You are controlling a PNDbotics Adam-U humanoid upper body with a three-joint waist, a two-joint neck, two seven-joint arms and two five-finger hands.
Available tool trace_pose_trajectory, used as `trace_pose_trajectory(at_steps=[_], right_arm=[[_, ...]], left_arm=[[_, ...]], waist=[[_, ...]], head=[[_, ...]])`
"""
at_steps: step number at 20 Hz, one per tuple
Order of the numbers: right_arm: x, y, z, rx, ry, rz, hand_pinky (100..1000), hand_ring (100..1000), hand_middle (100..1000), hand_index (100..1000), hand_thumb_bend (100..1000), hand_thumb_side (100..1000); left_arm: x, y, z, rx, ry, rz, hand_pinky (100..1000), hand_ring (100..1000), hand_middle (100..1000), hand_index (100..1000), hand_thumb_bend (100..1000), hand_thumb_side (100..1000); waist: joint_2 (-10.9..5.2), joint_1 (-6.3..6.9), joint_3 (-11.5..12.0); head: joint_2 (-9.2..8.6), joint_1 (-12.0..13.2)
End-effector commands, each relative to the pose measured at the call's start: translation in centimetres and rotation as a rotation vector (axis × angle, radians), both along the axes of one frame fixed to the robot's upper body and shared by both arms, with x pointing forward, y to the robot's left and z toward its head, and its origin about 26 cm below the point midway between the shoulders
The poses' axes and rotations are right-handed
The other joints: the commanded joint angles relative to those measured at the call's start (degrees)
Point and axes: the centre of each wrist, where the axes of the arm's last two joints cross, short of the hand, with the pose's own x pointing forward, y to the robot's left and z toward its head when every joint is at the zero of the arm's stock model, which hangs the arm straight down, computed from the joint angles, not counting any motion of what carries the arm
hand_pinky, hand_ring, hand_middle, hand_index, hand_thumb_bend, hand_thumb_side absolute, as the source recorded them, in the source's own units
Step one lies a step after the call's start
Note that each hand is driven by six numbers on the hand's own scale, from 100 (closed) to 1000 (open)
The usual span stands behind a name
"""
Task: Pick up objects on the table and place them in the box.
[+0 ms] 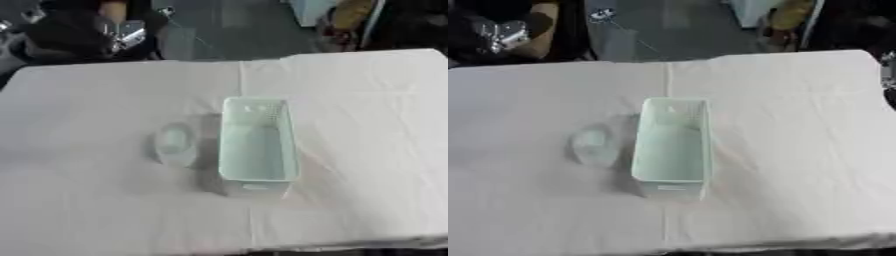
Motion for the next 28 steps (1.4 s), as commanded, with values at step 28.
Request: trace_pose_trajectory(at_steps=[28], right_arm=[[-0.1, 0.3, 0.9, -0.003, -0.028, 0.024, 705, 884, 984, 1000, 100, 616]], left_arm=[[8.7, 0.2, -10.0, 0.081, 0.241, 0.135, 822, 906, 904, 981, 978, 978]], waist=[[0.14, -0.73, -0.3]], head=[[-0.04, 0.5]])
